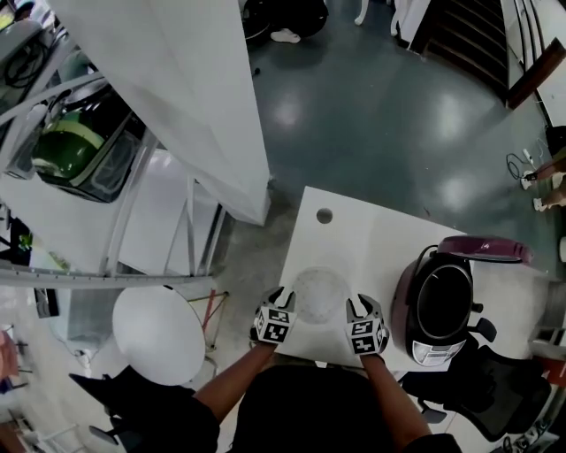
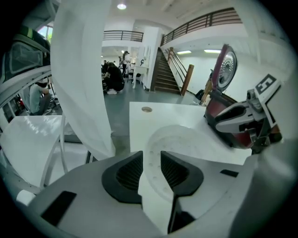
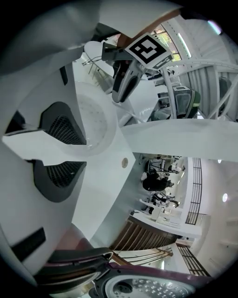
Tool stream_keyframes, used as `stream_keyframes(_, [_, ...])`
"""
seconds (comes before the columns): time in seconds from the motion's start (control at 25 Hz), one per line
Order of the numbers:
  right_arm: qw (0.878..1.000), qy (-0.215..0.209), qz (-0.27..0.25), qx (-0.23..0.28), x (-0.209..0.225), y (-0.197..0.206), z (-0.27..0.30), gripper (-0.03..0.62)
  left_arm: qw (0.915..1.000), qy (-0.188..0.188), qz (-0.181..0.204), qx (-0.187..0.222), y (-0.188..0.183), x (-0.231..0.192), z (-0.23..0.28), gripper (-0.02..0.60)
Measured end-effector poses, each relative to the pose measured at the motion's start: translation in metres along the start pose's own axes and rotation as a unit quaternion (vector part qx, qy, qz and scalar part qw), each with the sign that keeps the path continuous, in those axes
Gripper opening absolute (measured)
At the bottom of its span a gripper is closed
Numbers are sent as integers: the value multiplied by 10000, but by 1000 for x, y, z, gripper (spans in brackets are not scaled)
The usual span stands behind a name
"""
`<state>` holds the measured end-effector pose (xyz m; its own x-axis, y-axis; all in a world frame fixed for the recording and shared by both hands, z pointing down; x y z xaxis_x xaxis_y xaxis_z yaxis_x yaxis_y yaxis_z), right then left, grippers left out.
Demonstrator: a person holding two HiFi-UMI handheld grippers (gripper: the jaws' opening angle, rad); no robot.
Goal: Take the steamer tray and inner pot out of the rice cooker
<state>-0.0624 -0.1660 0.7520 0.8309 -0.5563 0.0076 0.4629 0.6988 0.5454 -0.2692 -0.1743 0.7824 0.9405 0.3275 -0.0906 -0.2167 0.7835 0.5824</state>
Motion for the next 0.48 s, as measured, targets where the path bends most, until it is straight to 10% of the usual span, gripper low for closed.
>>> stream_keyframes(0.48, [9864, -86, 515, 1558, 25, -27, -125, 11, 9809, 465, -462, 1833, -89, 100, -86, 15])
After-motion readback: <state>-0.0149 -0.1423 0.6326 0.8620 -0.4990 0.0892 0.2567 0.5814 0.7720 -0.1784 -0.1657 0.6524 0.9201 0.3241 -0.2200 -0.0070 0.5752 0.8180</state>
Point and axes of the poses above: the fingertips, and each gripper's own axes: z forward along the fingers, x to its right, y out of its underside, the point moved 2 cm from there along -z, backward along the fingers, and after that the axes turned 6 degrees about -y, right-handed, at the moved point
